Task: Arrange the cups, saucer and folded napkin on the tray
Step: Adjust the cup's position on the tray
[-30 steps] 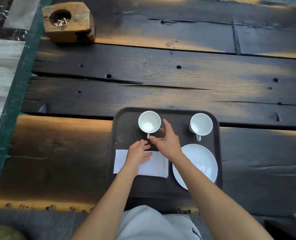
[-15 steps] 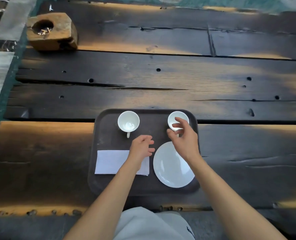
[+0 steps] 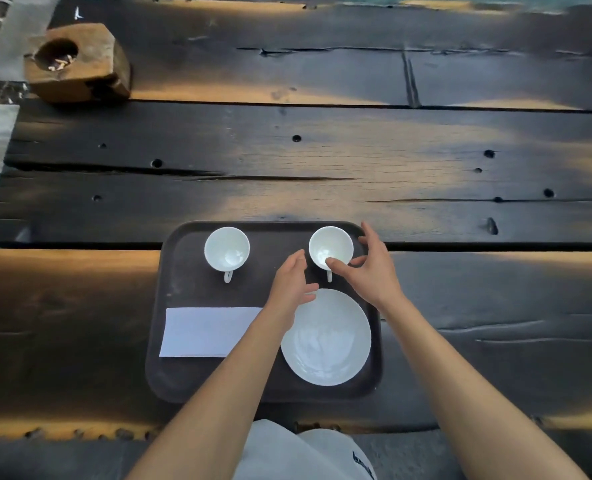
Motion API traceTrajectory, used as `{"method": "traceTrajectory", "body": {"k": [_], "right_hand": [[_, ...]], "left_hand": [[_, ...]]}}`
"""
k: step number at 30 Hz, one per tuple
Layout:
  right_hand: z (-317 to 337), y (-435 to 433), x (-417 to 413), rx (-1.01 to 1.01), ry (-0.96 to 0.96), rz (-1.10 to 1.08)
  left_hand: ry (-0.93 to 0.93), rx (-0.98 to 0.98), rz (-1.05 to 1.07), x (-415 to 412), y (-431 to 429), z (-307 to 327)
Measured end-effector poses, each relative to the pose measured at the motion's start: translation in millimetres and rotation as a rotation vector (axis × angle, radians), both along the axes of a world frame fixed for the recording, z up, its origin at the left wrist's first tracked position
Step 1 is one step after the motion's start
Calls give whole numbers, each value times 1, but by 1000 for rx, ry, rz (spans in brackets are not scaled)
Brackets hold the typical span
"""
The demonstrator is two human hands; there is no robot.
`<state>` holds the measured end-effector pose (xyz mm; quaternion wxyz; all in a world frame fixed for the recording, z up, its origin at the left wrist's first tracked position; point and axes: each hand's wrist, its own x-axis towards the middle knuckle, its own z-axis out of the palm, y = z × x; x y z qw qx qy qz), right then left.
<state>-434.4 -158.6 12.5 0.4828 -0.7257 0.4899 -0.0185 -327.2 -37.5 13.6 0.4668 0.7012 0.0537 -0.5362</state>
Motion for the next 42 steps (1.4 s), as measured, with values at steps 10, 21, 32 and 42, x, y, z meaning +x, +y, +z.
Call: {"method": "traceTrajectory", "body": {"k": [10, 21, 32, 42], "right_hand": [[-21, -9, -7, 203, -52, 72], [-34, -3, -3, 151, -94, 14], [-34, 17, 10, 152, -81, -13], [-34, 37, 25, 165, -84, -23]], "left_hand": [[57, -27, 30, -8, -15, -7], [53, -90, 59, -11, -11, -16], [16, -86, 80, 1, 6, -16], [-12, -101, 75, 14, 25, -14]]}}
